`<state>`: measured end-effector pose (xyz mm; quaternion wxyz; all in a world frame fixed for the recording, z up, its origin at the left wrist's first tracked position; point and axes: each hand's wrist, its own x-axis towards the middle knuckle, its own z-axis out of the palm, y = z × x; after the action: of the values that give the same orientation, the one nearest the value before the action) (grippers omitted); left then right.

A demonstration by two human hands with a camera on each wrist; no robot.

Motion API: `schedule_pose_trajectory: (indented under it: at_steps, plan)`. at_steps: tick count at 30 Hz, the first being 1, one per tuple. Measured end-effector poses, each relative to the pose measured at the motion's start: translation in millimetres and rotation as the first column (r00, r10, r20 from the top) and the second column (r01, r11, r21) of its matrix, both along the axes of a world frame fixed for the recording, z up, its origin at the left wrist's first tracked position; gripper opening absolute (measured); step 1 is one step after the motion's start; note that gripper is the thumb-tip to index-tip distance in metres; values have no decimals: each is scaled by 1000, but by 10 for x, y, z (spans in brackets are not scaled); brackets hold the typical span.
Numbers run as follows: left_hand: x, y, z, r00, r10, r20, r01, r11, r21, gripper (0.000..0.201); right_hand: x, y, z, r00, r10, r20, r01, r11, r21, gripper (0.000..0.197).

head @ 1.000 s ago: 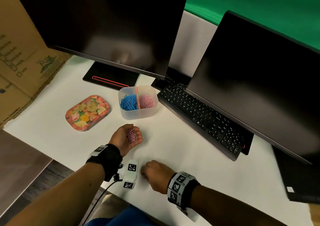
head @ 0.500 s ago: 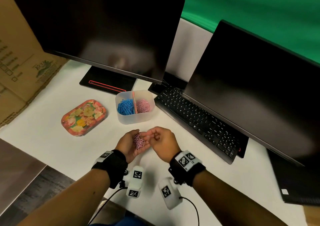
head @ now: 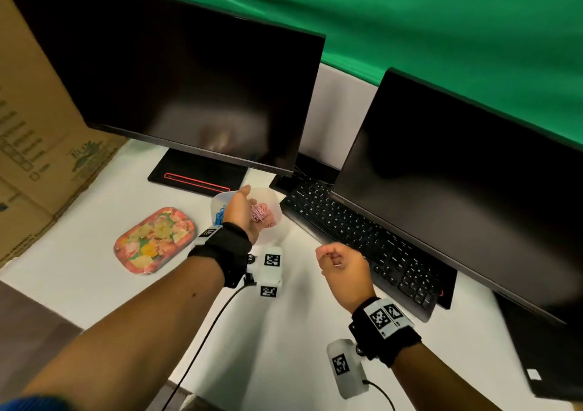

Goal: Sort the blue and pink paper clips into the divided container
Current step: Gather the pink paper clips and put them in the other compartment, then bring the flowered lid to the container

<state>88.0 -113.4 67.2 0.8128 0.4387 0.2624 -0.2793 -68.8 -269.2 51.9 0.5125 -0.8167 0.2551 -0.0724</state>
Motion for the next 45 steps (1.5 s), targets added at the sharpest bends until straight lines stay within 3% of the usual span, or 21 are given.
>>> schedule_pose_trajectory:
  at_steps: [5, 9, 11, 14, 16, 18, 20, 22, 24, 26, 29, 32, 36, 38, 41, 45]
  plan:
    - [102, -113, 42, 998, 54, -44, -52, 998, 46, 53, -91, -30, -60, 1000, -22, -21, 22, 1000, 11, 16]
    - [79, -104, 135, 997, -58, -41, 63, 989, 132, 55, -25, 10, -64, 1000, 23, -19, -23, 1000, -14, 14]
    - [52, -23, 187, 988, -156, 13, 150, 970, 192, 46, 29, 54, -55, 997, 75, -26, -76, 996, -50, 13]
    - [30, 224, 223, 929, -301, 218, 201, 900, 386, 24, 118, 135, -67, 984, 161, -69, -166, 983, -73, 11]
    - [35, 491, 175, 820, -426, 382, 89, 755, 650, 14, 186, 177, -98, 967, 226, -121, -241, 962, -129, 8]
    - [62, 843, 61, 717, -583, 382, -62, 492, 868, 9, 254, 213, -130, 939, 294, -179, -328, 922, -204, 13]
    - [122, 1191, -87, 677, -710, 192, -98, 170, 980, 28, 324, 255, -124, 915, 342, -215, -391, 882, -263, 19]
    - [174, 1479, -248, 661, -748, -54, -14, -85, 996, 63, 397, 290, -108, 895, 384, -225, -441, 839, -319, 26]
    - [188, 1665, -410, 645, -714, -273, 118, -260, 958, 98, 487, 294, -88, 878, 417, -237, -477, 808, -346, 40]
    - [199, 1778, -537, 614, -694, -377, 190, -334, 923, 120, 614, 304, -40, 868, 430, -250, -496, 789, -364, 54]
    - [222, 1829, -607, 591, -680, -433, 222, -379, 899, 120, 878, 320, 71, 826, 466, -317, -561, 737, -377, 76]
    - [221, 1850, -582, 599, -667, -443, 223, -393, 892, 111, 1210, 334, 133, 741, 463, -486, -661, 630, -409, 100]
    - [217, 1919, -536, 597, -697, -397, 256, -303, 918, 116, 1590, 313, 51, 620, 461, -635, -779, 456, -429, 126]
    - [230, 1927, -487, 590, -747, -307, 179, -249, 952, 118, 1720, 305, 4, 581, 479, -658, -811, 409, -418, 133]
    - [268, 1867, -315, 518, -836, -181, 63, -174, 983, 117, 1847, 285, -19, 519, 512, -685, -852, 373, -367, 135]
    - [359, 1649, -2, 419, -904, -86, 8, -91, 996, 119, 1852, 277, -13, 542, 546, -639, -839, 390, -379, 127]
